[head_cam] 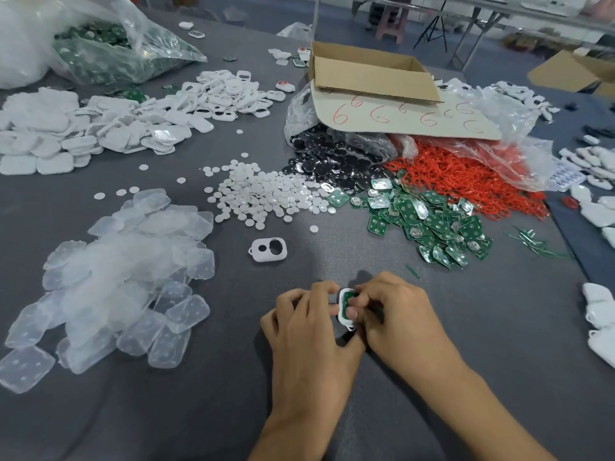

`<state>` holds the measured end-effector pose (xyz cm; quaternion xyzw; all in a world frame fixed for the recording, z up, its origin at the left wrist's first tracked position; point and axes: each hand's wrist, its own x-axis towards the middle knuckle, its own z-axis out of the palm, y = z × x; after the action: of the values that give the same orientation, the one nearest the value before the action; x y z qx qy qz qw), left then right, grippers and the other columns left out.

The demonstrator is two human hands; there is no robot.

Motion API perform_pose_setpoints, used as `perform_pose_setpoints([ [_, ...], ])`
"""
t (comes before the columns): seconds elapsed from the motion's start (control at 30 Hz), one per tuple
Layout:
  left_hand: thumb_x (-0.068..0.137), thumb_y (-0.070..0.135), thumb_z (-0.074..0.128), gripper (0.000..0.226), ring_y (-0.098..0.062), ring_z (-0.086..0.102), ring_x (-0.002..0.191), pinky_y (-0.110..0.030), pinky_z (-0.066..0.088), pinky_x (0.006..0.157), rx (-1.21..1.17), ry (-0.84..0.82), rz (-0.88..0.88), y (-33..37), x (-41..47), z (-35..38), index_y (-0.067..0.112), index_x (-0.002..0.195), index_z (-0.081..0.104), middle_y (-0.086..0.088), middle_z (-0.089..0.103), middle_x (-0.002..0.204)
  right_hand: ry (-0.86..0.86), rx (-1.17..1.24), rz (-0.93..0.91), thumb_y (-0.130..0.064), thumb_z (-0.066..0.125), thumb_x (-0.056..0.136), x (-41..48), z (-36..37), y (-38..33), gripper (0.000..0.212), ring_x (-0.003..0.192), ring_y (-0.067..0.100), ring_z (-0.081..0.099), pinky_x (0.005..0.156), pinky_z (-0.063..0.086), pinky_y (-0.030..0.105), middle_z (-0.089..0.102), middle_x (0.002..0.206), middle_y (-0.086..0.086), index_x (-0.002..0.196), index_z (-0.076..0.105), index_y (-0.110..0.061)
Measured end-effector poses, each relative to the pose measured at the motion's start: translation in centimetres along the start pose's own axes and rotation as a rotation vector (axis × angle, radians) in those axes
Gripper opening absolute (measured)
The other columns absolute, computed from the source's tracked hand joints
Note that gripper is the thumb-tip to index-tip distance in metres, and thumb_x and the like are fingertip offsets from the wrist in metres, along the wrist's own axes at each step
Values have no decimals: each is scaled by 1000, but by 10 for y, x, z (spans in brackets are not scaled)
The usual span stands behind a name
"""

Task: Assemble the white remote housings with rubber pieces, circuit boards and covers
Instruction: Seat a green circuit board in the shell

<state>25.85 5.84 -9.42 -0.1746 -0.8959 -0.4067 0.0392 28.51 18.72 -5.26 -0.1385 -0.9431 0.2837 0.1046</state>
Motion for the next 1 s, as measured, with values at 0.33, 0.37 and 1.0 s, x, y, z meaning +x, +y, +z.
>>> perform_pose_setpoints([
  [0.33,73,58,67,43,-11,47,107,-39,38,92,54,-4,5,4,-1,-3,42,111,52,24,58,92,141,212,8,-2,86,72,-12,6,12,23,94,-3,68,88,53,17,71,95,-18,80,79,-23],
  [0.37,72,59,66,43,-11,47,107,-39,38,92,62,-9,5,4,-1,-3,43,110,52,24,57,93,137,217,11,-2,86,73,-13,6,13,24,96,-4,67,89,51,15,72,97,-17,81,80,-24],
  [1.0,76,62,55,45,-13,47,110,-37,33,93,121,-54,-14,5,2,-3,41,115,62,22,61,102,127,212,-9,-7,87,73,-11,4,14,25,92,0,69,86,59,31,70,96,-20,84,80,-28],
])
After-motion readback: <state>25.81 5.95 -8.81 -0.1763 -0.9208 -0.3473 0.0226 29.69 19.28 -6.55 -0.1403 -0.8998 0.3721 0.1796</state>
